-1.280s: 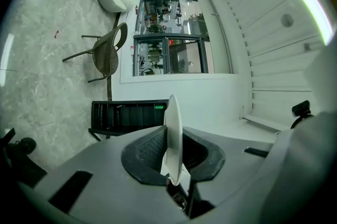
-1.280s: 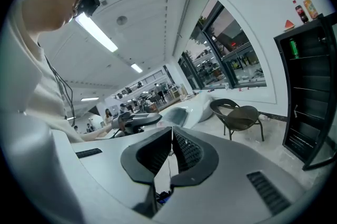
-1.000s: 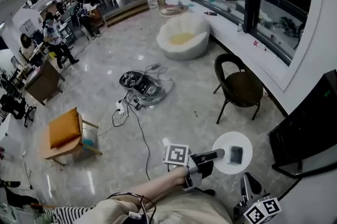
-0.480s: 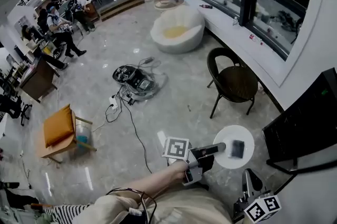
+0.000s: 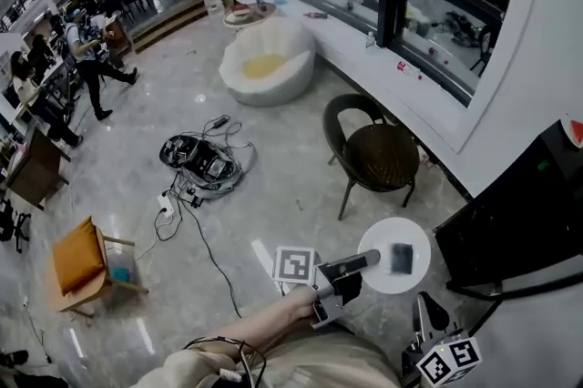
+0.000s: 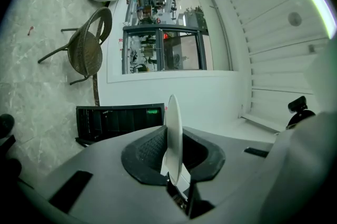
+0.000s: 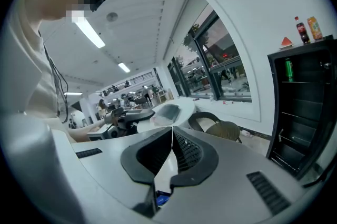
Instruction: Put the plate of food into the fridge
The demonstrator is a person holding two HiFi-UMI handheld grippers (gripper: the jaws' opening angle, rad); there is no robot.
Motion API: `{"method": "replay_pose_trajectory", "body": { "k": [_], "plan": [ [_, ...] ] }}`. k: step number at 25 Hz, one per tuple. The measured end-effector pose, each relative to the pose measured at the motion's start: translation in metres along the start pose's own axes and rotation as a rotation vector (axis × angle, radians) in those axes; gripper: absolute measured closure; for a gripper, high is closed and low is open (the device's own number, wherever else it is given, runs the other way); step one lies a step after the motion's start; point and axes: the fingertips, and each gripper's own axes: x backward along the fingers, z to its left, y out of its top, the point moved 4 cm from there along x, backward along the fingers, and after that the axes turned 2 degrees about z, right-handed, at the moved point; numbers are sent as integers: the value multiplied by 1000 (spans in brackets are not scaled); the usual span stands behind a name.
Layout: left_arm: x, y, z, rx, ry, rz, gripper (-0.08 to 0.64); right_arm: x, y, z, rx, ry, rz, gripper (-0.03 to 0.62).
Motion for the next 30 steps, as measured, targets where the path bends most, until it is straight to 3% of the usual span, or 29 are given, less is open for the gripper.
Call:
{"method": "replay_pose_trajectory", "body": {
  "k": [4,14,20,25,30],
  "plan": [
    [-6,33,3,-13,6,10,525,-29,11,-6,-37,-3,13,569],
    [10,97,-2,-5,-25,-43,525,-104,39,4,7,55,9,569],
    [6,102,5,-21,19,-51,525,-111,44,-8,3,59,9,569],
    [-21,104,6,-12,7,-86,525,-114,46,-37,-11,84,22,569],
    [-65,84,9,-27,29,-56,525,-83,58,-73,-20,62,14,569]
  ]
}}
